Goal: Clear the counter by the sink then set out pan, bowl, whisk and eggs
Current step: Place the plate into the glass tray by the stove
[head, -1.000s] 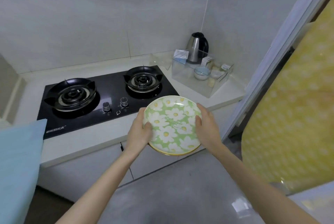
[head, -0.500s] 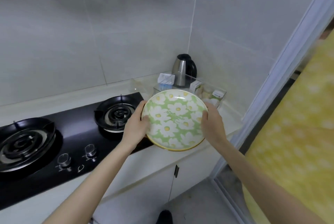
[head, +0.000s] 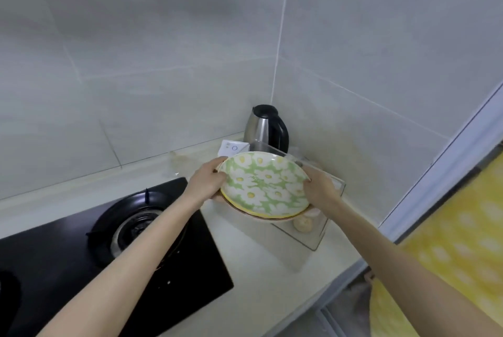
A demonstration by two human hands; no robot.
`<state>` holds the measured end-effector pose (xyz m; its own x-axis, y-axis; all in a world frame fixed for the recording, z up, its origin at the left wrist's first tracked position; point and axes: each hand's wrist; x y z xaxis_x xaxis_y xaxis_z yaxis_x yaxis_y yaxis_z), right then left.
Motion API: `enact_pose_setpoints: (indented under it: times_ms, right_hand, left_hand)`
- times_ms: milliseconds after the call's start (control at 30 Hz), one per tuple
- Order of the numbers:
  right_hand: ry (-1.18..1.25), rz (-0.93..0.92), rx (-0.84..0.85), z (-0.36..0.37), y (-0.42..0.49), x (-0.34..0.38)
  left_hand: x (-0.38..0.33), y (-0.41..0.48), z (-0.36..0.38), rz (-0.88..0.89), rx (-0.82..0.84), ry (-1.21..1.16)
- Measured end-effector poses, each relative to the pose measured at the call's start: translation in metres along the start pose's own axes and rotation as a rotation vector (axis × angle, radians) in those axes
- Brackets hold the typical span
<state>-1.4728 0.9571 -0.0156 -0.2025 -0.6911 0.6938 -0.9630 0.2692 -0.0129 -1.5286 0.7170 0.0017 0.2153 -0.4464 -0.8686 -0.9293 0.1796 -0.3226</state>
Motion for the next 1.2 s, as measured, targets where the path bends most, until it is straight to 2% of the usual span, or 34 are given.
enact_pose_setpoints:
  times_ms: [67,233,333,600,767,967,1100,1200]
  right_hand:
    - [0.004,0.028,0.123,0.006,0.017,-0.008]
    - [0.280,0.134,0.433,0.026,0.039,-0.023]
    - [0.367,0.207,0.599,0.038,0.049,-0.032]
    - [0.400,0.323,0.857,0.062,0.076,-0.056]
    - [0.371,0.403,0.946,0.072,0.088,-0.064]
    - [0.341,0.394,1.038,0.072,0.091,-0.065]
    - [0.337,0.410,1.025,0.078,0.090,-0.067]
    - [0.359,0.419,0.970,0.079,0.088,-0.071]
  left_hand:
    - [-0.006,0.019,-0.001,-0.048,0.036,0.025]
    - [-0.017,0.058,0.001,-0.168,0.048,0.202]
    - [-0.022,0.069,0.004,-0.211,0.078,0.263]
    - [-0.027,0.108,0.015,-0.416,0.091,0.413]
    - [-0.031,0.130,0.025,-0.554,0.078,0.505]
    - [-0.024,0.148,0.032,-0.669,0.087,0.515]
    - [-0.020,0.155,0.037,-0.646,0.082,0.569]
    - [-0.022,0.154,0.045,-0.542,0.045,0.725]
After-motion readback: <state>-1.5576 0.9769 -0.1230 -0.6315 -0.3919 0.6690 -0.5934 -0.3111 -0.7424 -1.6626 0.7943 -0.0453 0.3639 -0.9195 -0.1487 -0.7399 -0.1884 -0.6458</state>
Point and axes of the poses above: each hand's wrist, its own y-axis towards the middle knuckle, its own z-axis out of the palm, x = y × z, and after that the axes turned 9 degrees about -z, right-handed
